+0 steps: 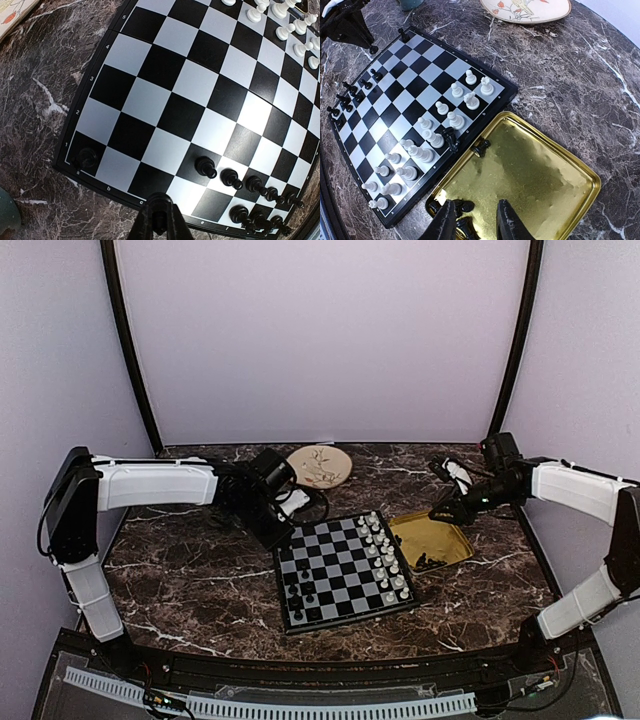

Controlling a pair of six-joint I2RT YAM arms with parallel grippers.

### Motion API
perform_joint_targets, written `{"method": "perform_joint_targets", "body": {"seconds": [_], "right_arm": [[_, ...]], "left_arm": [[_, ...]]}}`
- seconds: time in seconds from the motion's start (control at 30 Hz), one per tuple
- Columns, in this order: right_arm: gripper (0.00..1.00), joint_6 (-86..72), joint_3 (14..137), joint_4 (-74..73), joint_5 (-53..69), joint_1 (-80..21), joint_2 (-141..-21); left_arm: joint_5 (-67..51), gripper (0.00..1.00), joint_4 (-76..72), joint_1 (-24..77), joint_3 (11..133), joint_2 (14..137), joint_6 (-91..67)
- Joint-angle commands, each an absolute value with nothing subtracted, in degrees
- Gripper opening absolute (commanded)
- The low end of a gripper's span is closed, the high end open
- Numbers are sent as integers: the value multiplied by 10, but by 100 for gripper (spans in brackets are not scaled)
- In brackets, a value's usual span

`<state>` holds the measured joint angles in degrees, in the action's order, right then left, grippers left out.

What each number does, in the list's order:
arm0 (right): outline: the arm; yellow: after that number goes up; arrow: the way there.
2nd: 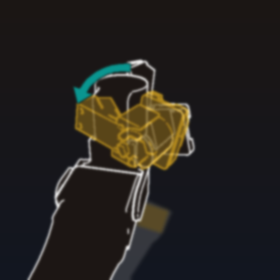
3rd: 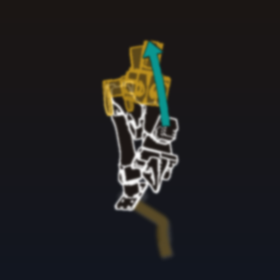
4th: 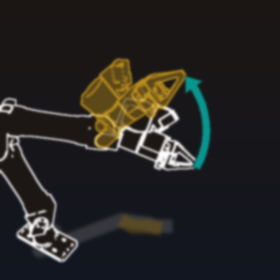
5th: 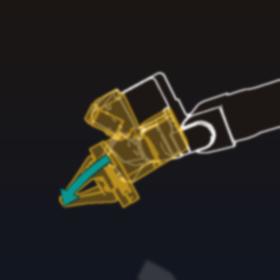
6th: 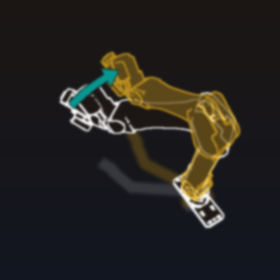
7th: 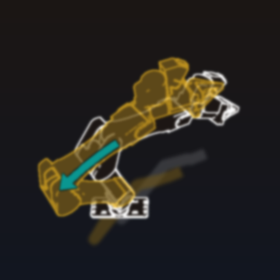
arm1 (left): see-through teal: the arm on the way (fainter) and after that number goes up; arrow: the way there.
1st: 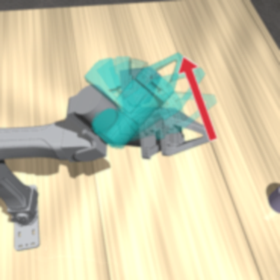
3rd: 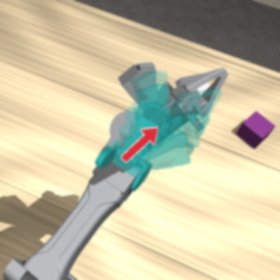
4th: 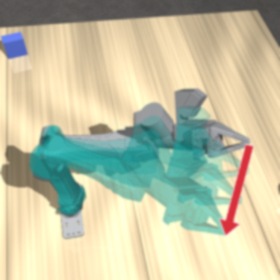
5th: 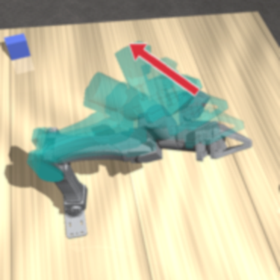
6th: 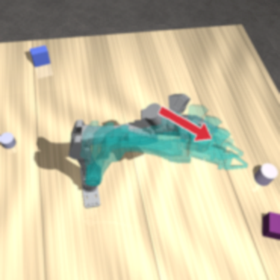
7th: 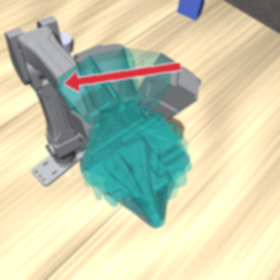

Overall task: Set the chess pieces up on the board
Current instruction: Place the bishop on f8.

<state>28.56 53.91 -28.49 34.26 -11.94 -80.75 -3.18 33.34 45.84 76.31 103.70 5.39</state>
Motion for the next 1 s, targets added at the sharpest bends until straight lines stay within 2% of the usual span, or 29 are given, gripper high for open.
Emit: {"method": "perform_joint_targets", "body": {"seconds": [0.0, 0.97], "right_arm": [[29, 294, 538, -282, 344, -117, -816], [29, 300, 540, -287, 343, -117, -831]], "left_arm": [[-44, 3, 318, 451, 752, 1035, 49], [-89, 4, 325, 432, 763, 1085, 29]]}}
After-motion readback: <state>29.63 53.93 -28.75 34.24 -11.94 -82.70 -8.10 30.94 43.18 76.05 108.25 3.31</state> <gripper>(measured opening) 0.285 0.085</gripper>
